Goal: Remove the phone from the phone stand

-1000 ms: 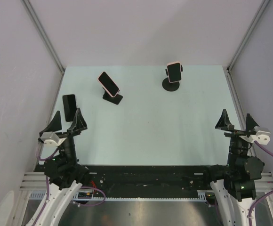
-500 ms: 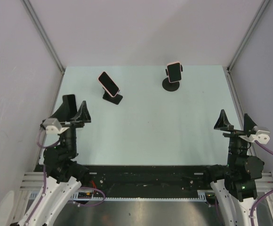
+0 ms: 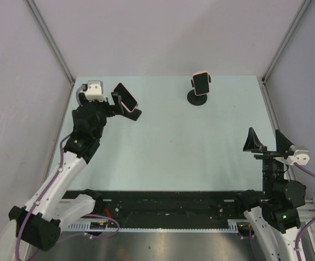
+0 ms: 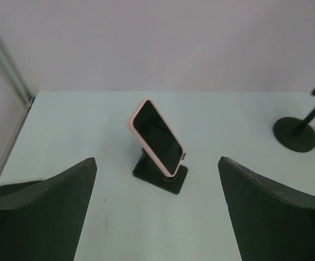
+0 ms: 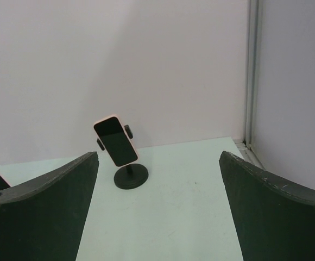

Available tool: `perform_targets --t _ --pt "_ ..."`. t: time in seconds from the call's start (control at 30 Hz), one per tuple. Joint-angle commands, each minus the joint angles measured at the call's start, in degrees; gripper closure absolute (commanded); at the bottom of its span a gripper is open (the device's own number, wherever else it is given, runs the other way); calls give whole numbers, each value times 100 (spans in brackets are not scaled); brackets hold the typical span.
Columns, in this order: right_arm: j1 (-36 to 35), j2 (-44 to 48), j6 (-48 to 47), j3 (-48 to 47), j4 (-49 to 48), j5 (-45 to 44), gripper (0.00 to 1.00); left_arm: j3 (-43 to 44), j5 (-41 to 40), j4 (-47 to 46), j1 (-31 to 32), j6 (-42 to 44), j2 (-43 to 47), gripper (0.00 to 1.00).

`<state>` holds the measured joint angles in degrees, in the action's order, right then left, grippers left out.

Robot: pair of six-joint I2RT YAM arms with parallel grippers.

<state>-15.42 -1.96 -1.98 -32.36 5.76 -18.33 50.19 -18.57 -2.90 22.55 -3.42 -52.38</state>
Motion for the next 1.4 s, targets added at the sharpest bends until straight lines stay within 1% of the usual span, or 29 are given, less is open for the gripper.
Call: perform_targets --t 0.0,0.03,0.07,0.17,0.33,0.4,0.5,0.67,0.8,0.9,0.97,1.1,1.23,1.37 --pt "-312 37 -101 -183 4 -223 0 587 370 904 -829 -448 -579 0" --pt "-443 37 -153 -174 4 -250 0 640 659 1035 -1040 -527 -676 0" --pt "-497 37 -171 -174 13 -285 0 667 740 1071 -1433 -606 -834 0" --pt "-690 37 -215 -157 -22 -312 0 624 750 1195 -1971 -538 -1028 0" --pt "-778 37 -206 -87 -66 -180 0 518 617 1204 -2579 -194 -1230 0" --pt "-796 38 -198 -78 -75 -154 0 561 827 1204 -2834 -133 -1362 0" --pt "-805 37 -189 -42 -101 -145 0 676 1039 1204 -2993 -10 -1661 0" --pt "-866 37 -206 -25 -110 -136 0 650 846 1195 -3168 157 -1951 0" --pt "-884 37 -215 -7 -119 -127 0 597 855 1099 -3265 245 -2109 0" --pt "-910 37 -224 10 -136 -136 0 649 1144 1089 -3362 272 -2285 0" --pt "-928 37 -242 28 -154 -136 0 649 1487 1081 -3467 263 -2382 0" --pt "-928 37 -250 45 -163 -127 0 676 1558 1072 -3573 324 -2496 0" --pt "-945 37 -259 54 -181 -136 0 702 1812 1045 -3722 324 -2540 0" --pt "-954 37 -259 63 -189 -145 0 720 1813 1037 -3775 544 -2646 0"
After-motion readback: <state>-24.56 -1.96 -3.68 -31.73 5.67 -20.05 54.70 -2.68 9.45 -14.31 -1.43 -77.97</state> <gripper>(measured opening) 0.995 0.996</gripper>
